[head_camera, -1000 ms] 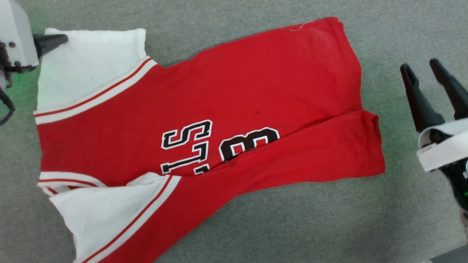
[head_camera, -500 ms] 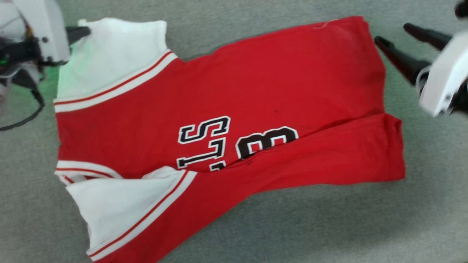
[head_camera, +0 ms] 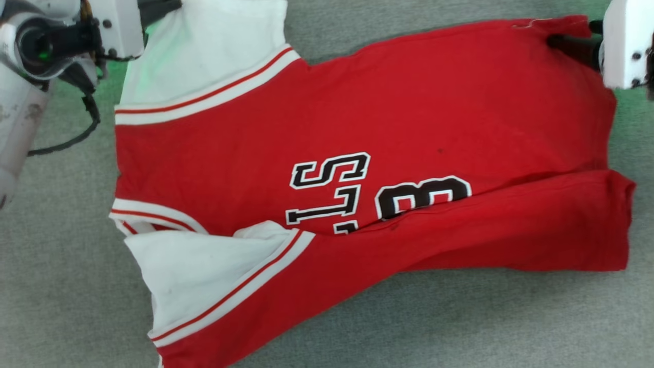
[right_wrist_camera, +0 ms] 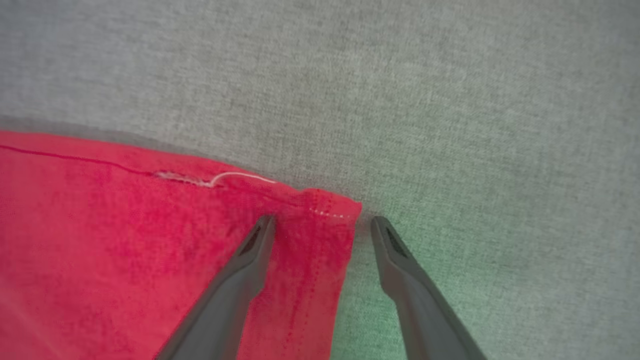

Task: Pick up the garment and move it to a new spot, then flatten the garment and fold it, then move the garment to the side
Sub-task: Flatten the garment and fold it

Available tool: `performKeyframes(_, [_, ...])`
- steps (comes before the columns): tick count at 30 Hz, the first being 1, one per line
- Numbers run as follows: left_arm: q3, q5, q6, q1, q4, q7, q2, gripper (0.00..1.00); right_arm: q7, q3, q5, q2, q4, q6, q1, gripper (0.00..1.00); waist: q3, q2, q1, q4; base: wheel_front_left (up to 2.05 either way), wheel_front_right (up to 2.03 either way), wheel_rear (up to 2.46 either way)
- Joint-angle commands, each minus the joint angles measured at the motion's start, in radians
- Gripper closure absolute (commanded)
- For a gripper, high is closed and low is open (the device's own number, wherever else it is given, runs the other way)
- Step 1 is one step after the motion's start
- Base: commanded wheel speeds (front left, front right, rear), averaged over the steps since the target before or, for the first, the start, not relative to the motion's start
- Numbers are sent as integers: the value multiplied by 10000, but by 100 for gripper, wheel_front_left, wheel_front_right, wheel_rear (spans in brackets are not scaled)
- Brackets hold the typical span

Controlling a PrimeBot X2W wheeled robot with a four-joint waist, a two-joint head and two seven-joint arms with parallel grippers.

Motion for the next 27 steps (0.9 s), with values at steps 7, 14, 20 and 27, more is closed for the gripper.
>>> performKeyframes(7, [-292,-309,23,-37,37,-83,-2,100,339,989,495,101,476,-3,-68,56,107,0,0,193,0,0,0])
performKeyframes(14, [-426,-674,21,10,-109,-380,-36,100,-249,1349,934,-404,506,-6,17,100,-127,0,0,342,0,0,0])
performKeyframes(20, [-484,-1088,21,366,-547,-1043,-66,100,-1250,1428,1308,-771,336,-9,67,100,-671,0,0,642,0,0,0])
performKeyframes(27, [-481,-1817,20,1341,-2275,-1952,366,100,-2087,1688,2023,-1685,-594,-9,910,100,-1594,0,0,1156,0,0,0])
